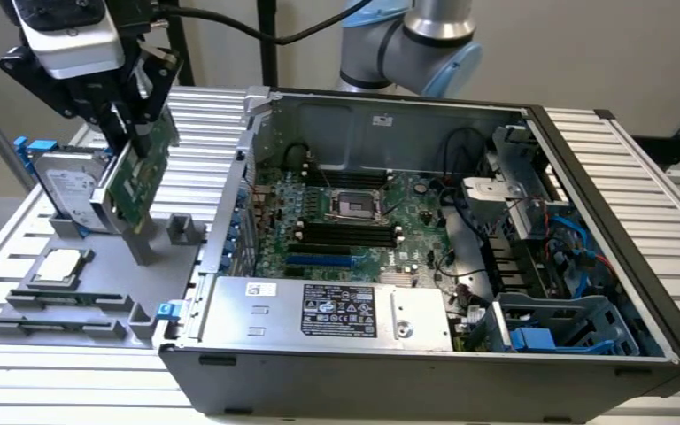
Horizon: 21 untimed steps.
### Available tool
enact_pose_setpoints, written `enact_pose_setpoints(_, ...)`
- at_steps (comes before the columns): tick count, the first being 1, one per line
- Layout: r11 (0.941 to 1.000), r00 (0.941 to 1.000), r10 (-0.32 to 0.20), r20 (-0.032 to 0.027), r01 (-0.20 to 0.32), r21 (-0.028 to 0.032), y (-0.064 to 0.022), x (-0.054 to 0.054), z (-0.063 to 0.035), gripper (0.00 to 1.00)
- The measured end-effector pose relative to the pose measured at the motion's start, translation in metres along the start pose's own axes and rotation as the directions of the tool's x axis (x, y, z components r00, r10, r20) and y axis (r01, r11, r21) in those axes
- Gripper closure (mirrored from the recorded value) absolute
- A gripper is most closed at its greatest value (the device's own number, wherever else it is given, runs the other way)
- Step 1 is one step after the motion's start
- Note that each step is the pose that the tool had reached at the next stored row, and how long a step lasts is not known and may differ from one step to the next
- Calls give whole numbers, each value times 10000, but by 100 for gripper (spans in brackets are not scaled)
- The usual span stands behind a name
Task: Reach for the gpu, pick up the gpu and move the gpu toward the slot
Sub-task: 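Pick up the gpu and move the gpu toward the slot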
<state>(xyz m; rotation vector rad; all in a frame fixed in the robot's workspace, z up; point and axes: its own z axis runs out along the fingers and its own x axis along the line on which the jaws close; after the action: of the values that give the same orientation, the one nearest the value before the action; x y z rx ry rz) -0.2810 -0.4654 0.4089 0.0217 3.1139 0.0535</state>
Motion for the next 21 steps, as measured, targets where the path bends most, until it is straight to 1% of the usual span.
enact_pose_setpoints(4,10000,10000,3,-62,-3,-54,6,-185,-96,73)
enact_pose_setpoints(9,10000,9999,6,-137,-7,-94,12,-414,-170,73)
enact_pose_setpoints(13,9999,9998,8,-193,-10,-109,15,-597,-178,73)
enact_pose_setpoints(21,9999,9996,10,-273,-13,-115,20,-959,-170,73)
